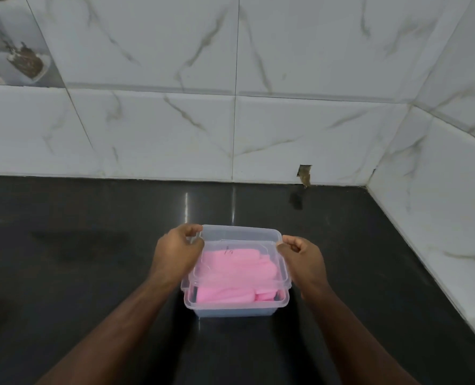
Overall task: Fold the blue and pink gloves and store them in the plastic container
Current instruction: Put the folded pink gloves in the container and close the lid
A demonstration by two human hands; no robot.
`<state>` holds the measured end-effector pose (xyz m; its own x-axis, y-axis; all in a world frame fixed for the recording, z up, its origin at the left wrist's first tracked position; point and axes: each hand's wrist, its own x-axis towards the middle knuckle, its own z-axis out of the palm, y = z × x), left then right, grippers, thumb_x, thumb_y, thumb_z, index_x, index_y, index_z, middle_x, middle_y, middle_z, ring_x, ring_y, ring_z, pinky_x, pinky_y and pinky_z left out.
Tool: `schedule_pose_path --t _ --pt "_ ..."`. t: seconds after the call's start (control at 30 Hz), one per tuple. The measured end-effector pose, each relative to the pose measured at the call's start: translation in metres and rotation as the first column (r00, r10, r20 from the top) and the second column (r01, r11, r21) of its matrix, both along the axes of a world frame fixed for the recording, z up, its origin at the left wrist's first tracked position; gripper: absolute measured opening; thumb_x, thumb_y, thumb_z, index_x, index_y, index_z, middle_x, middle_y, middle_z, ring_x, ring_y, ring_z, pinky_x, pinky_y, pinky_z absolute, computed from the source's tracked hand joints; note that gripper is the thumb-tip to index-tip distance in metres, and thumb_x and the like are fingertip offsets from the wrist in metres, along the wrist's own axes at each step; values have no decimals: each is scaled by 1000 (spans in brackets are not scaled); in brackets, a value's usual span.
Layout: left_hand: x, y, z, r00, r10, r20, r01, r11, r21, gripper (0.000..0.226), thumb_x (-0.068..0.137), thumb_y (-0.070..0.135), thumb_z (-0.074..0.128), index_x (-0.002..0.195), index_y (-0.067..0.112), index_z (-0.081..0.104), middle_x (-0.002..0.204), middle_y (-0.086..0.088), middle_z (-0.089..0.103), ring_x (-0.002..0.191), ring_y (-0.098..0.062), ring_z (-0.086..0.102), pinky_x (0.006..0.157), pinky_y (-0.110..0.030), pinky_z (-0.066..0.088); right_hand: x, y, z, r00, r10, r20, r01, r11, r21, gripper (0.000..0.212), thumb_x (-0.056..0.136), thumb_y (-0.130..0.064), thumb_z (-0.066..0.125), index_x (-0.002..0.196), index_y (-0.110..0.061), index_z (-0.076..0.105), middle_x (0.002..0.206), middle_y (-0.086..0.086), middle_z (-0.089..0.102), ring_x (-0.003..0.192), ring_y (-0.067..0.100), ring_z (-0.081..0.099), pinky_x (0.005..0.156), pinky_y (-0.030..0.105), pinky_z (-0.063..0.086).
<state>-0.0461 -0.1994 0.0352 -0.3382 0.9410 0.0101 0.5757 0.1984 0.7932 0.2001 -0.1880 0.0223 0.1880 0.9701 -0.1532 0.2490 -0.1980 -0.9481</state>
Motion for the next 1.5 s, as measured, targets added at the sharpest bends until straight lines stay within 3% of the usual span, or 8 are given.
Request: schedule_pose_path --t 0.1,0.27,0.47,0.57,0.67,0.9,1.23,1.5 --pt "-4 -12 -12 1000 -26 -2 26 1000 -6 30 88 15 61 113 26 73 103 9 73 87 -6 67 74 -24 53 -6 -8 -4 991 -7 134 3 999 34 17 86 -16 62 85 -31 69 86 -11 73 84 12 69 76 32 58" --pt "-5 -26 -28 996 -52 -79 56 997 55 40 87 11 59 124 23 68 118 3 66 107 -15 61 95 -34 51 -16 -19 -10 932 90 351 -110 993 38 44 96 -17 51 140 -15 50 136 2 52 126 17 49 106 28 35" --pt "-5 -33 -45 994 -51 -93 59 995 85 45 90 11 57 133 21 63 126 -3 62 123 -21 53 108 -37 42 -21 -20 -16 859 149 490 -192 981 38 51 100 -18 43 150 -13 35 155 3 38 142 17 34 116 27 21" --pt "-6 -36 -44 983 -85 -164 94 994 47 45 92 19 55 136 22 59 133 -2 58 126 -22 50 108 -37 40 -21 -18 -14 689 188 700 -282 959 21 53 100 -29 41 152 -19 32 160 0 28 147 17 25 119 37 20" --pt "-2 -37 -35 894 -142 -425 160 987 7 52 91 40 48 140 25 55 150 0 47 137 -23 44 109 -44 39 -32 -20 -7 497 188 847 -418 907 44 56 97 -44 37 149 -23 37 160 1 28 148 22 22 120 47 17" --pt "21 -30 -34 687 -414 -598 386 904 -182 79 87 60 2 157 30 23 168 3 10 155 -19 2 123 -44 9 -53 -23 -16 299 215 930 -560 829 -11 57 95 -48 31 143 -21 46 157 11 35 145 30 29 118 48 19" --pt "21 -32 -35 691 -394 -607 380 911 -159 71 92 56 9 154 30 33 167 3 18 155 -20 7 121 -50 14 -53 -25 -17 302 176 937 -570 821 30 53 94 -43 32 137 -20 54 152 9 44 141 28 40 114 52 30" --pt "30 -70 -33 601 -391 -697 442 889 -118 57 99 48 26 140 23 57 151 1 50 146 -23 37 120 -48 25 -27 -59 -32 352 184 918 -635 767 91 50 102 -41 27 122 -19 67 135 5 62 131 25 52 110 41 33"
